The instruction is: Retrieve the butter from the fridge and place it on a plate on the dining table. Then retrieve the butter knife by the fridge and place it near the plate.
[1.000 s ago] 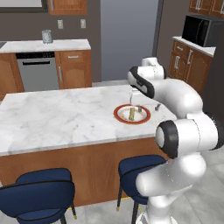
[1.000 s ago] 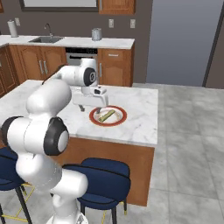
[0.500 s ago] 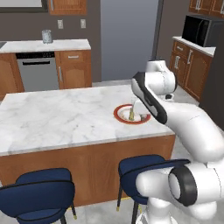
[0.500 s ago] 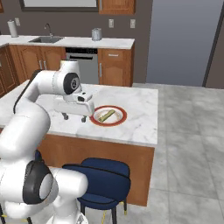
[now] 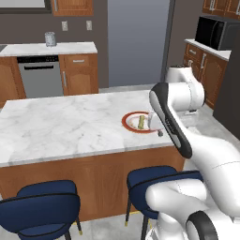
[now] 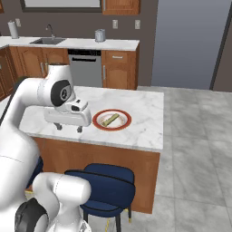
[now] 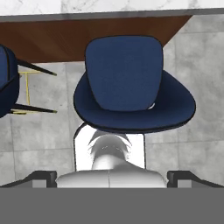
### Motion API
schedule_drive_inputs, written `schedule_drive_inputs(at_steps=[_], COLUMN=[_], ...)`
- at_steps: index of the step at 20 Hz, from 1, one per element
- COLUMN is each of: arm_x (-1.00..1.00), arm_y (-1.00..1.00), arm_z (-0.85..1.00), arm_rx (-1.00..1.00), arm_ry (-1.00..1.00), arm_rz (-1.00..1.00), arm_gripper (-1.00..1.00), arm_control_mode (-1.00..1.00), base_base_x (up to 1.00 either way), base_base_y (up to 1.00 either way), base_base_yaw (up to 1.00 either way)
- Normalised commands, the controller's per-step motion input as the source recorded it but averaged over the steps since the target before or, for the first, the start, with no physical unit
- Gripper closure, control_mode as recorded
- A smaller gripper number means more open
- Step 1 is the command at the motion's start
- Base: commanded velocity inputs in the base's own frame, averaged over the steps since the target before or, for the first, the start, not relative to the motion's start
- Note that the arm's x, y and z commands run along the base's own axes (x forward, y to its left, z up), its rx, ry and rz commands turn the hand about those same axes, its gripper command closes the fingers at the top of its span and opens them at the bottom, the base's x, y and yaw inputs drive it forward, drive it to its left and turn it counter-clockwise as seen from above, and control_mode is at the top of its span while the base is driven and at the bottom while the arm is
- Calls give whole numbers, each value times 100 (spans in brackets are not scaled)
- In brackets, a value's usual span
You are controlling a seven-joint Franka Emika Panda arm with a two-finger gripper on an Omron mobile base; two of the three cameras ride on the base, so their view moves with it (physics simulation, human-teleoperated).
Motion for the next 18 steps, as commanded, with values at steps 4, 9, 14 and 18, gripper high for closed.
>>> schedule_drive_inputs(at_steps=[4,9,14,18], arm_x=[-77,-72,0,-2], arm_y=[1,4,0,1], arm_z=[0,-4,-10,-3], arm_rx=[0,0,0,0], arm_ry=[-6,-18,0,2], arm_rz=[1,6,0,1], arm_gripper=[-100,-100,-100,-100], arm_control_mode=[-100,-100,-100,-100], base_base_x=[0,0,0,0], base_base_y=[0,0,0,0], base_base_yaw=[0,0,0,0])
